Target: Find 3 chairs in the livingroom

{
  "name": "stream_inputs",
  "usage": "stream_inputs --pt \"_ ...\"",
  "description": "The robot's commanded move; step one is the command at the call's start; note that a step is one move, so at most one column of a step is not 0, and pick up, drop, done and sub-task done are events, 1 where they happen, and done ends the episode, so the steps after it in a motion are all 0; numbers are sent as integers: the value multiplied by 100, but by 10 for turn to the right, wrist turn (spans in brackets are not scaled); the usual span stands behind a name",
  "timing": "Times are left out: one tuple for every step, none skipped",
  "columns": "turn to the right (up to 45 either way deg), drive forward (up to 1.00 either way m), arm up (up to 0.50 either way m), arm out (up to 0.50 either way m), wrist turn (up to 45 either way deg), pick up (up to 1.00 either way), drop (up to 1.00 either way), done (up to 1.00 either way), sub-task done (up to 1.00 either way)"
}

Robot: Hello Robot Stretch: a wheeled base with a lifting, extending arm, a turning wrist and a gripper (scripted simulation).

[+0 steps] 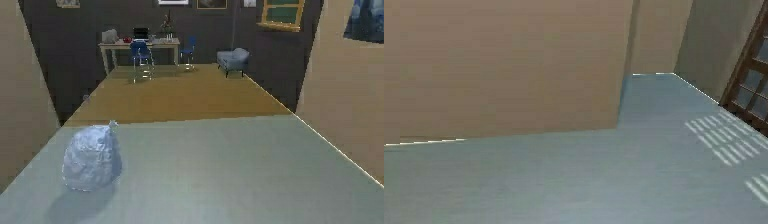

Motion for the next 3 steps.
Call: stream_inputs --pt "0 100 0 0 0 0 0 0 0" --pt "0 15 0 0 0 0 0 0 0" --pt "-60 0 0 0 0 0 0 0 0"
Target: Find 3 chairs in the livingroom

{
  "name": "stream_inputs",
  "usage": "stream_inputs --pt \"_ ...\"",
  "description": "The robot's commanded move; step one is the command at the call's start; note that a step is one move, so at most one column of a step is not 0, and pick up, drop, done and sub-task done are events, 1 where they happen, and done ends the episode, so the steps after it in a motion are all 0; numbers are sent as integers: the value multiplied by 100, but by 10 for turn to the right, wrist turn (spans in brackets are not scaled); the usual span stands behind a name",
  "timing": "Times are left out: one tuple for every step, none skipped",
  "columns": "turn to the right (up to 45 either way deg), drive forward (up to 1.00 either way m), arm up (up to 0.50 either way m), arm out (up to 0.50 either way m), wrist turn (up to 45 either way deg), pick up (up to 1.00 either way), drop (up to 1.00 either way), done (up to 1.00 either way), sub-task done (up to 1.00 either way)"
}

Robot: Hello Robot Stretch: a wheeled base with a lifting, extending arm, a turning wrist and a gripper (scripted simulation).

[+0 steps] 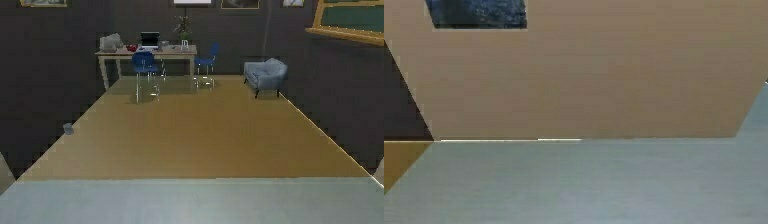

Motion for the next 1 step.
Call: stream_inputs --pt "0 85 0 0 0 0 0 0 0"
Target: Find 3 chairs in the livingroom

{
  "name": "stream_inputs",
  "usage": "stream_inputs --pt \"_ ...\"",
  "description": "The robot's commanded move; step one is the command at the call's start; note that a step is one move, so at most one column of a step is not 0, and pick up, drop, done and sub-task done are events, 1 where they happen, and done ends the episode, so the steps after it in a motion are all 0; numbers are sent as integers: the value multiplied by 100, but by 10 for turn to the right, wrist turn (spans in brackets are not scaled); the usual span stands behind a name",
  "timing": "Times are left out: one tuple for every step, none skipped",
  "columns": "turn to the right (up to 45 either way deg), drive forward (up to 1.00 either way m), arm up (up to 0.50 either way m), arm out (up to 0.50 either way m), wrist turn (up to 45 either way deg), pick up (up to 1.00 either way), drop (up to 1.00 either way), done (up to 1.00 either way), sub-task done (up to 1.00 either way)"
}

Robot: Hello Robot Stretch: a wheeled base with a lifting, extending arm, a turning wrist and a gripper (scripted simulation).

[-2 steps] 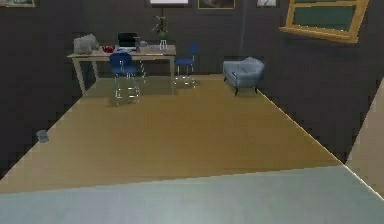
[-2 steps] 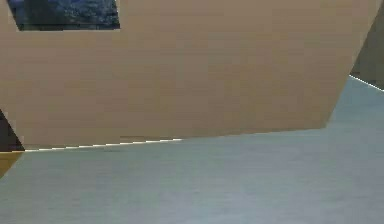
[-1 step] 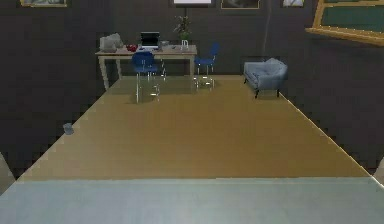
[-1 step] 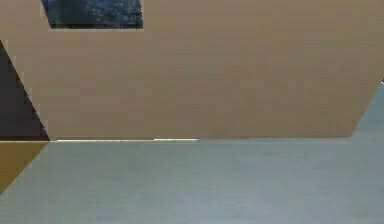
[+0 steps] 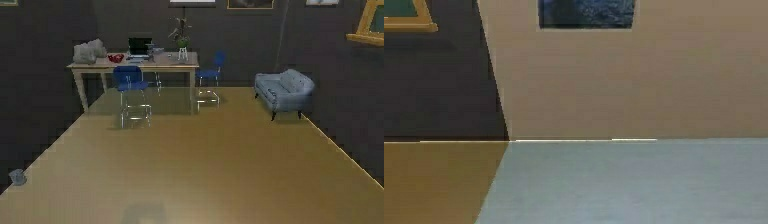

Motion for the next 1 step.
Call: stream_inputs --pt "-90 0 0 0 0 0 0 0 0"
